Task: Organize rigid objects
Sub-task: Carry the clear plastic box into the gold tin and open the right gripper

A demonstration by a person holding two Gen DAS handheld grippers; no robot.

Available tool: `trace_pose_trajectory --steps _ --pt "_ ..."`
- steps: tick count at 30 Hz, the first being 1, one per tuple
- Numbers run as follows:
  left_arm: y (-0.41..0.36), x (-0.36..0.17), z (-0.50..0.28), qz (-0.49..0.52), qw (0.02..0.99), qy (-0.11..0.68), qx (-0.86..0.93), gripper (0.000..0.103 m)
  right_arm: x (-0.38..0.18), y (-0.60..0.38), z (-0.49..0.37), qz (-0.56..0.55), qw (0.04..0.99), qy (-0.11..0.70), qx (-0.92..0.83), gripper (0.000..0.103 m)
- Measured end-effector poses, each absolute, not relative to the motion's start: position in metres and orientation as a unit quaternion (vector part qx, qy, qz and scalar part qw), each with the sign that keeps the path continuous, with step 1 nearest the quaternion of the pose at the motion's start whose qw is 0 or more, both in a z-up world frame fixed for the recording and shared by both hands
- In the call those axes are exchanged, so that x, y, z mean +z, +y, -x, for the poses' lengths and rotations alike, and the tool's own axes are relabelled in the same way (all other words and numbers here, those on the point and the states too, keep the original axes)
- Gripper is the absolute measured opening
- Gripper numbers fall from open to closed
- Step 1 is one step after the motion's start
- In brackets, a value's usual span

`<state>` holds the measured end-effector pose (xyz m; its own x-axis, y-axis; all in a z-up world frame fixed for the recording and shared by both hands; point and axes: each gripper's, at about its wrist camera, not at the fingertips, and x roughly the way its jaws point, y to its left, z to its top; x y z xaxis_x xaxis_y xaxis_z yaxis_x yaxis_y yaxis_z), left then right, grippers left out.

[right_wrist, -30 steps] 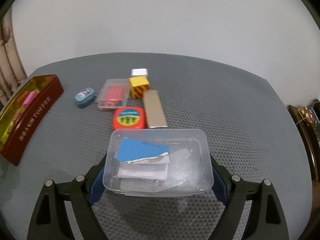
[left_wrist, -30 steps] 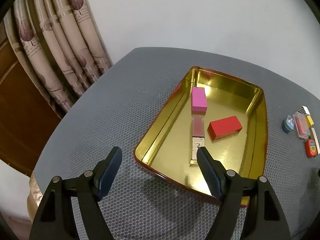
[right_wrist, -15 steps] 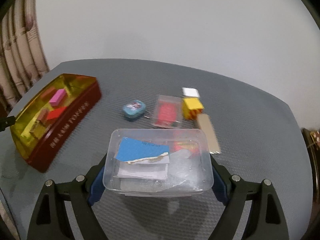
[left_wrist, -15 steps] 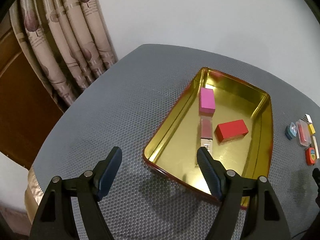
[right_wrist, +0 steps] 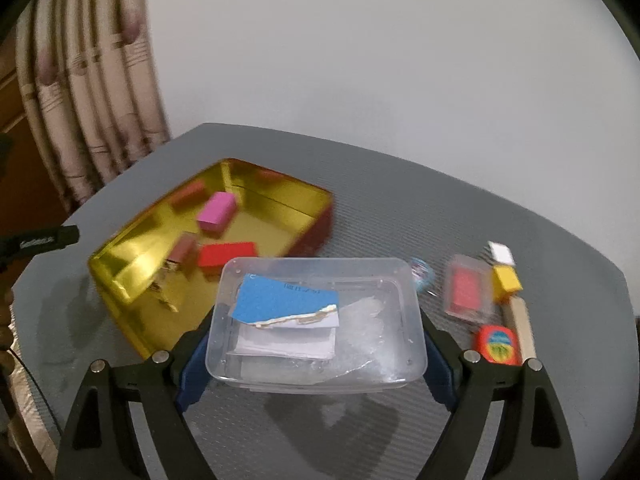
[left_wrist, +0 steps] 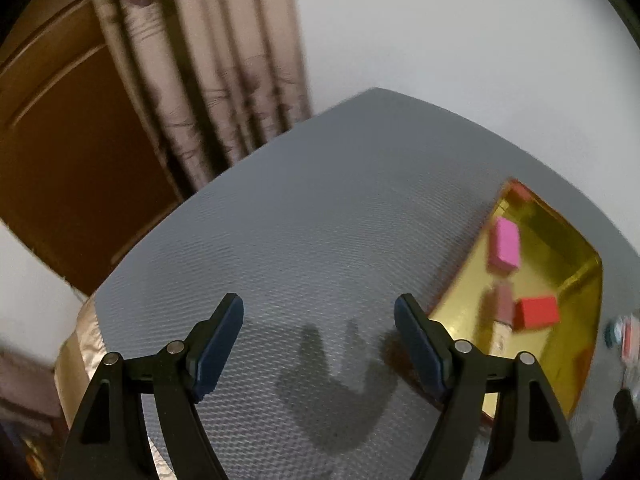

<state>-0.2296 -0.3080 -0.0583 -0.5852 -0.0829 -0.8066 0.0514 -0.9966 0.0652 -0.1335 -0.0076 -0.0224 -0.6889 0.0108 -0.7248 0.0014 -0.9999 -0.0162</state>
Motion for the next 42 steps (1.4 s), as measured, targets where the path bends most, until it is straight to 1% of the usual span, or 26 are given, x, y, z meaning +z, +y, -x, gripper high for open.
trace_pose_trajectory --steps 11,18,25,33,36,38,42 --pt "-0.365 -0.063 0.244 -0.466 0.12 0.056 -0.875 0.077 -0.019 -0.07 0.157 0.394 -0.065 -0.047 0.916 0.088" --pt "-0.368 -0.065 0.244 -0.472 0.126 0.057 -0.871 0.077 -0.032 -0.096 0.179 0.412 -0.09 -0.071 0.904 0.088" --pt "-0.365 -0.067 0.247 -0.481 0.121 0.059 -0.866 0.077 -0.05 -0.108 0.198 0.434 -0.085 -0.098 0.892 0.088" --pt "-0.365 -0.07 0.25 -0.49 0.123 0.061 -0.861 0.077 -0.07 -0.101 0.207 0.455 -0.078 -0.089 0.883 0.089" --pt "-0.364 -0.071 0.25 -0.494 0.118 0.062 -0.859 0.077 -0.075 -0.103 0.209 0.463 -0.091 -0.088 0.877 0.089" --pt "-0.361 -0.071 0.251 -0.493 0.117 0.057 -0.86 0.077 -0.077 -0.103 0.209 0.468 -0.103 -0.075 0.874 0.089" --pt "-0.36 -0.073 0.252 -0.495 0.121 0.058 -0.859 0.077 -0.079 -0.103 0.208 0.468 -0.098 -0.068 0.876 0.09"
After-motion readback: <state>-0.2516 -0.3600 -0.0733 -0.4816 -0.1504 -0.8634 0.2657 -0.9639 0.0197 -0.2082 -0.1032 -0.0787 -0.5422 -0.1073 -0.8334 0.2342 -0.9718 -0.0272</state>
